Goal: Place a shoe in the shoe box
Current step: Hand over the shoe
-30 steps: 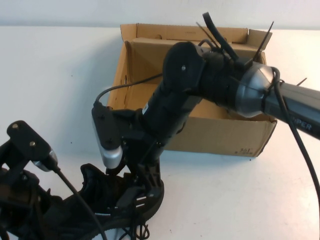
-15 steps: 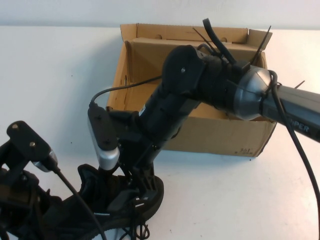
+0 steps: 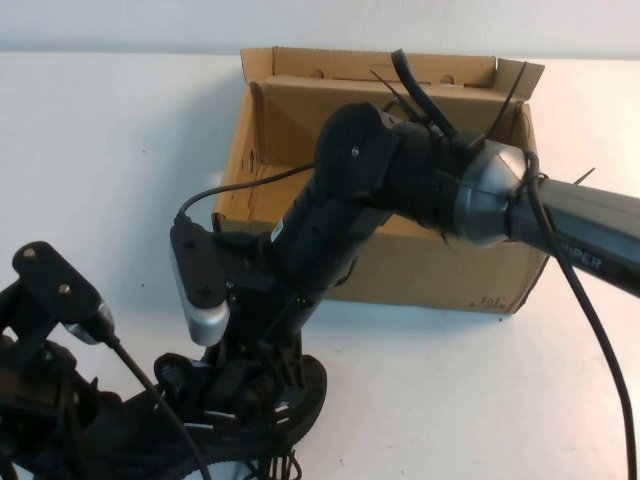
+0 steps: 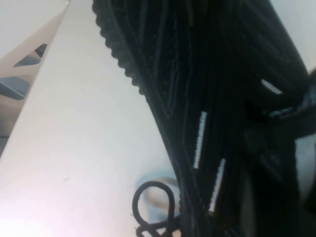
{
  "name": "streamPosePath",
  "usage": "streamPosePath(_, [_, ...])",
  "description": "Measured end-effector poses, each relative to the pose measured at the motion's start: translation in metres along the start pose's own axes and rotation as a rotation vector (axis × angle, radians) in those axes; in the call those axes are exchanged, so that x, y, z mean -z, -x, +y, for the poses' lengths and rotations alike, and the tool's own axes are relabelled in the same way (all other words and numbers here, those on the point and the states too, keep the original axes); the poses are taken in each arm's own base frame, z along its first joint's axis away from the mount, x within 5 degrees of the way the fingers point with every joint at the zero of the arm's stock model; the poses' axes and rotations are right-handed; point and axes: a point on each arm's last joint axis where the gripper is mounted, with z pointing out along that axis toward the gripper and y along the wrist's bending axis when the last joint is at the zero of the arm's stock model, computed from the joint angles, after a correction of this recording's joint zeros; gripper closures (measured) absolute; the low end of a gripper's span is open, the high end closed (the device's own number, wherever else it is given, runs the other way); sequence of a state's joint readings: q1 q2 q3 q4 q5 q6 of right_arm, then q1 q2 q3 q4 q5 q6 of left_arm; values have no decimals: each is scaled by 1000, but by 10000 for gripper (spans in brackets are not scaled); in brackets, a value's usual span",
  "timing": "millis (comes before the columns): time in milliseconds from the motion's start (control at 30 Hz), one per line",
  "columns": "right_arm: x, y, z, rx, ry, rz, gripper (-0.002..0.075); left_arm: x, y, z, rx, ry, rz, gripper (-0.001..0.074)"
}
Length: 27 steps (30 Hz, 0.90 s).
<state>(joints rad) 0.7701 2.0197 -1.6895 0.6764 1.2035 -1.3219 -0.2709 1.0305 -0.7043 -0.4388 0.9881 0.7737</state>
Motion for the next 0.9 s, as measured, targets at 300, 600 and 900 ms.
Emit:
streamPosePath(300, [3, 7, 4, -20, -25, 40, 712, 6, 6, 0, -2, 1, -13, 699])
streamPosePath(600, [46, 40, 20, -8, -149, 51, 713, 42, 31, -2, -43, 12, -47, 699])
streamPosePath(900, [93, 76, 44, 2, -330, 84, 714, 90, 58, -6, -102, 76, -133, 699])
